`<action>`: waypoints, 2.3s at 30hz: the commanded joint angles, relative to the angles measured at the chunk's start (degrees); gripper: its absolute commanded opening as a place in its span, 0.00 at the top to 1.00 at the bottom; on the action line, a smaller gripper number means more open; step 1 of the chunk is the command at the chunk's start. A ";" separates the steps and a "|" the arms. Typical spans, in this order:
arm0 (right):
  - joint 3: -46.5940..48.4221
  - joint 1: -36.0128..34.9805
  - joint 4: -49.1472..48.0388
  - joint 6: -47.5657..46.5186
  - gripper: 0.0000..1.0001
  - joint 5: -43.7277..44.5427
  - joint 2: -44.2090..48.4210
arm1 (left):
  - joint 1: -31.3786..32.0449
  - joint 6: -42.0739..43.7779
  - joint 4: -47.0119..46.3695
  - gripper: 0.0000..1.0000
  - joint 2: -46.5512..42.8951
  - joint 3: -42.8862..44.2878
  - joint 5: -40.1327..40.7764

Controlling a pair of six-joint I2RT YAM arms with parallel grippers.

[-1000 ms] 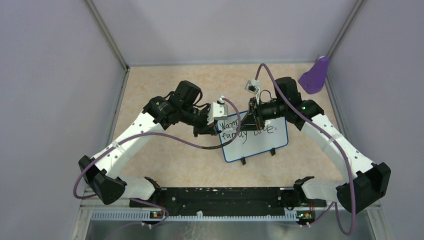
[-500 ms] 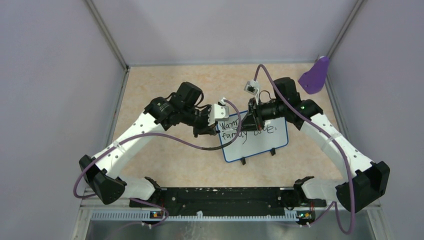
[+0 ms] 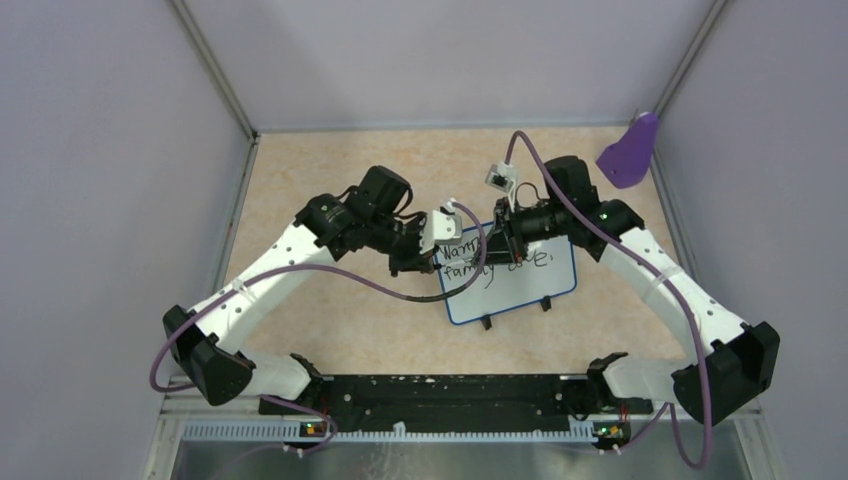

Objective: Write a sentence on the whiteboard
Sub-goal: Insert the whiteboard marker into the pen cap.

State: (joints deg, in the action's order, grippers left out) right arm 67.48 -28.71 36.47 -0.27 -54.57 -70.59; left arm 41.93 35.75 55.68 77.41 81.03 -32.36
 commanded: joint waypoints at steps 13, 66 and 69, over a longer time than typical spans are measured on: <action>2.74 -1.58 -0.30 -1.87 1.00 0.58 -0.34 | 0.88 -0.84 -0.25 1.00 0.35 1.82 -2.16; -2.34 3.20 -15.23 11.13 1.00 -5.69 -0.78 | 0.32 -18.54 -10.84 0.37 5.10 15.82 -7.53; -2.06 5.12 -17.01 12.92 1.00 -6.49 -0.29 | -6.75 -20.81 -14.94 0.23 1.48 11.26 -14.19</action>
State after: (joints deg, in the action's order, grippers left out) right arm 64.16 -26.06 25.47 9.32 -58.61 -71.72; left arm 42.92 18.90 48.90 84.66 94.59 -36.51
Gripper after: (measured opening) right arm 0.094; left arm 0.692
